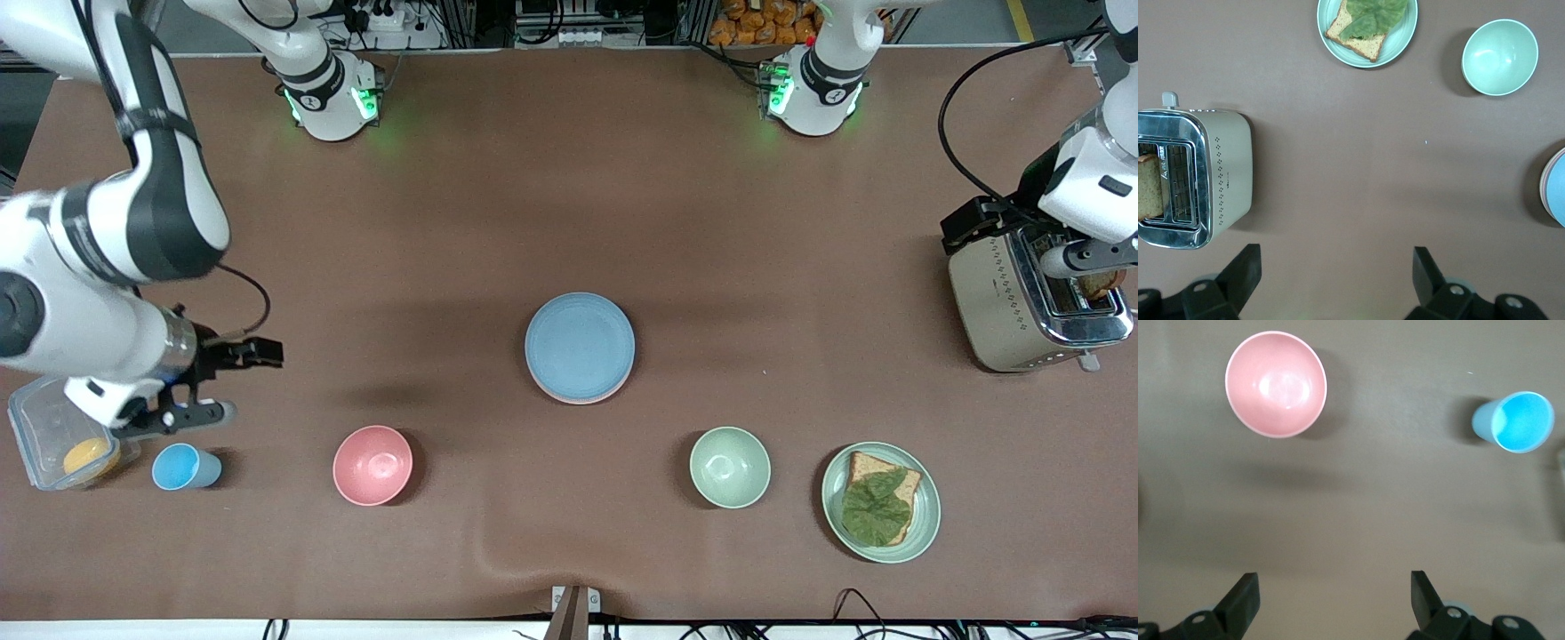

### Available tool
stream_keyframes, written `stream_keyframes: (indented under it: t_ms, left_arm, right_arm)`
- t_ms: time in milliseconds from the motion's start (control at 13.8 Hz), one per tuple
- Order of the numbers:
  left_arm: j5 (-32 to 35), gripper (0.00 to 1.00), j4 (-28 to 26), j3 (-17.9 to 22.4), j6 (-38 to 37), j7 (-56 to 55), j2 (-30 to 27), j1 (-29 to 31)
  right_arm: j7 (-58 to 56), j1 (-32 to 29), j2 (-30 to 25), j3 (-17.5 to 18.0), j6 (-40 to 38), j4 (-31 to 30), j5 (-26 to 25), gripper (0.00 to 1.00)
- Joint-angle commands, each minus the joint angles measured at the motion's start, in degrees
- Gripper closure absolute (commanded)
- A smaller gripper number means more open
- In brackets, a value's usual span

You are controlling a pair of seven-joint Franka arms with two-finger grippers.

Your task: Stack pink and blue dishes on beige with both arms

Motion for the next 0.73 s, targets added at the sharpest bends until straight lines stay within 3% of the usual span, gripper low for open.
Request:
stream_keyframes:
  t_ms: [0, 291, 654]
  left_arm:
    - [-1.0, 0.0, 0.8, -0.1, -1.1, 0.9, 0.1, 0.3]
    - [-1.1, 0.0, 0.8, -0.1, -1.0, 0.9, 0.1, 0.2]
    - [-1.1, 0.0, 0.7, 0.0, -1.4, 0.9, 0.1, 0.4]
  right_arm:
    - [1.2, -0.8, -14.3, 1.1, 4.1, -15.5, -1.1, 0.0]
    - [0.2, -3.8, -15.6, 1.2, -3.5, -10.8, -1.0, 0.0]
    - [-2.4, -4.1, -15.8, 1.0, -15.0, -0.1, -0.8, 0.0]
